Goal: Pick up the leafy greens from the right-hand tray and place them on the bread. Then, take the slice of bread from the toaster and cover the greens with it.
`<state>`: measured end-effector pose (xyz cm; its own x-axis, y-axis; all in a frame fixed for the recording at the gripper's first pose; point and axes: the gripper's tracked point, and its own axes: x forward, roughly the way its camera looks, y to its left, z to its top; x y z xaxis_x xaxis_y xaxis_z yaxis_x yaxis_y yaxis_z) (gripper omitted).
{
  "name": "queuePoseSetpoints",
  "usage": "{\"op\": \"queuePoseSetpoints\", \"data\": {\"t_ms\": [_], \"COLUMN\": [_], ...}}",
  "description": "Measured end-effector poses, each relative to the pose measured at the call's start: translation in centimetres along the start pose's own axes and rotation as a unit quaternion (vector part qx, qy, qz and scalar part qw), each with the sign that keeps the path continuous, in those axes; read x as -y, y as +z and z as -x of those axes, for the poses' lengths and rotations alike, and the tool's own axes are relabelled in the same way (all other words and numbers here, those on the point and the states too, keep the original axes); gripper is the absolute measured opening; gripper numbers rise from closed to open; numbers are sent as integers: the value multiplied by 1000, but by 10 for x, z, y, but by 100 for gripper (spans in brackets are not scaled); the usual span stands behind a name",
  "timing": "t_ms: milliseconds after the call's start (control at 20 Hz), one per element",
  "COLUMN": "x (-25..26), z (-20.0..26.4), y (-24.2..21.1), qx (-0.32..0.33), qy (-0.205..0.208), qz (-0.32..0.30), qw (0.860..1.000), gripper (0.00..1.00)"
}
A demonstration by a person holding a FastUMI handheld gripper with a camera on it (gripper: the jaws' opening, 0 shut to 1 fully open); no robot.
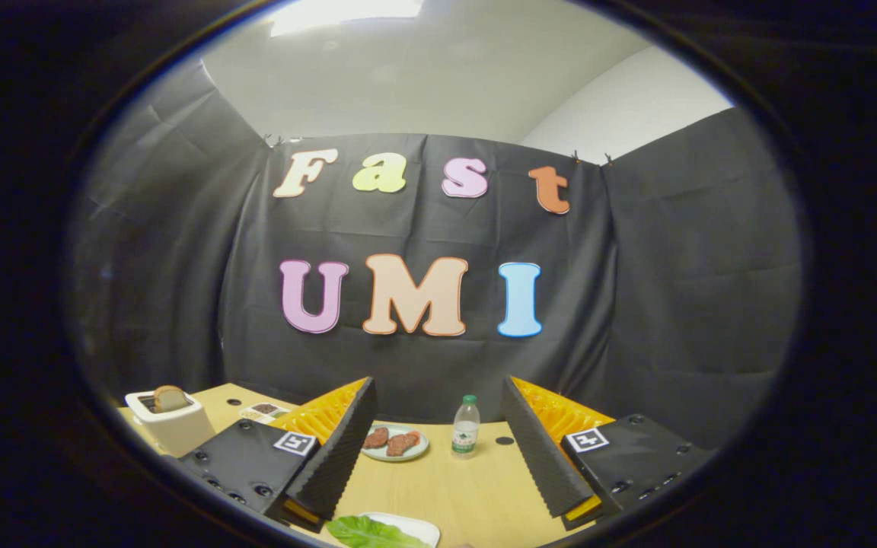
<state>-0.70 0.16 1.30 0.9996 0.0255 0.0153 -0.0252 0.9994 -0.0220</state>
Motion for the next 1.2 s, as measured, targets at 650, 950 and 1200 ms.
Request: {"op": "queuePoseSetpoints", "data": {"t_ms": [650, 950, 1200], "x": [-6, -35, -61], "z": [2, 1, 6], "y": [-27, -72, -118], "qx": [-47, -120, -177], "qy": [48, 147, 218], "qz": [-17, -13, 20], "qw": [998, 982, 960], "gripper": [100, 100, 100]}}
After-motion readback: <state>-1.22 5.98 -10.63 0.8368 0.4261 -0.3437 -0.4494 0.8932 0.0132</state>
